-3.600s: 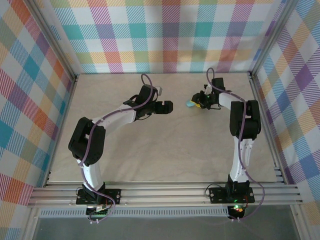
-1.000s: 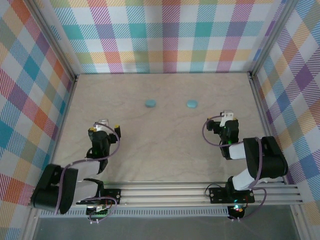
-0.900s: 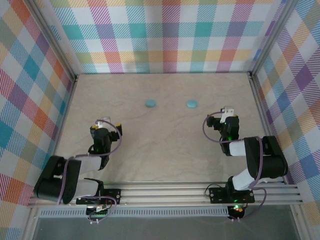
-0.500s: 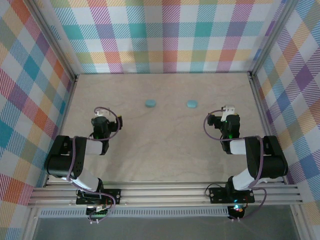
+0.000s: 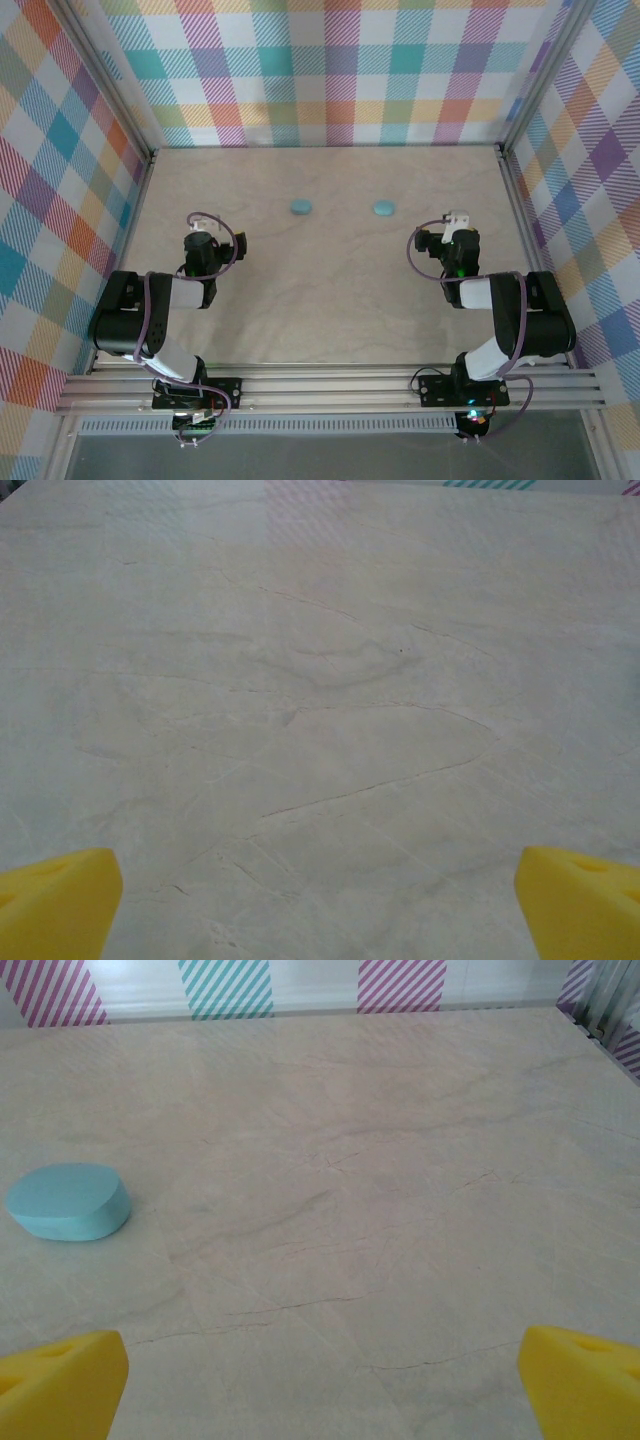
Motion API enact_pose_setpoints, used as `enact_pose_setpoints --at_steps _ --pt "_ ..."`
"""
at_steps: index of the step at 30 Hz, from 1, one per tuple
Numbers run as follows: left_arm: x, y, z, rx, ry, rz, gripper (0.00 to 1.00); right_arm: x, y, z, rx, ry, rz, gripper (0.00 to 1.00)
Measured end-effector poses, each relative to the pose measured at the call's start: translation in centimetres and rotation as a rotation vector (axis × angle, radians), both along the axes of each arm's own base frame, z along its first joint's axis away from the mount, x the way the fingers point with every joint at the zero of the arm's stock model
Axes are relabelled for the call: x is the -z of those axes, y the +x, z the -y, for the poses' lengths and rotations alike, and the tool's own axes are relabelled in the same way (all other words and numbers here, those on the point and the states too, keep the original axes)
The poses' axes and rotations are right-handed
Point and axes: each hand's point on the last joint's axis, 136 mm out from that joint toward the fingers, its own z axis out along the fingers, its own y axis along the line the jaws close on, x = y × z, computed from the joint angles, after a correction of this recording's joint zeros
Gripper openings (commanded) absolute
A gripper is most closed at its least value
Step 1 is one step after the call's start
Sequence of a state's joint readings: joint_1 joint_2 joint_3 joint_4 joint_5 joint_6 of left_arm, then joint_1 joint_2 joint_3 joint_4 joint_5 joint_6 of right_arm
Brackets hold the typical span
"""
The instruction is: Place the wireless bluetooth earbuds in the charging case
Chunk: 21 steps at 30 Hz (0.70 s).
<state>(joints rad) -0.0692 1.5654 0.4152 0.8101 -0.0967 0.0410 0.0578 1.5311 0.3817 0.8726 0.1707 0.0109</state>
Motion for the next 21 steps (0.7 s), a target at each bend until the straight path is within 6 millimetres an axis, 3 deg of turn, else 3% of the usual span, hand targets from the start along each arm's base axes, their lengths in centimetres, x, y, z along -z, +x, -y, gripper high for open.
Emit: enact_pose_setpoints --at_steps 21 --pt "0.00 0.00 0.04 0.002 -0.001 0.000 1.00 0.34 -0.12 0.08 -0.006 0.010 -0.015 1.00"
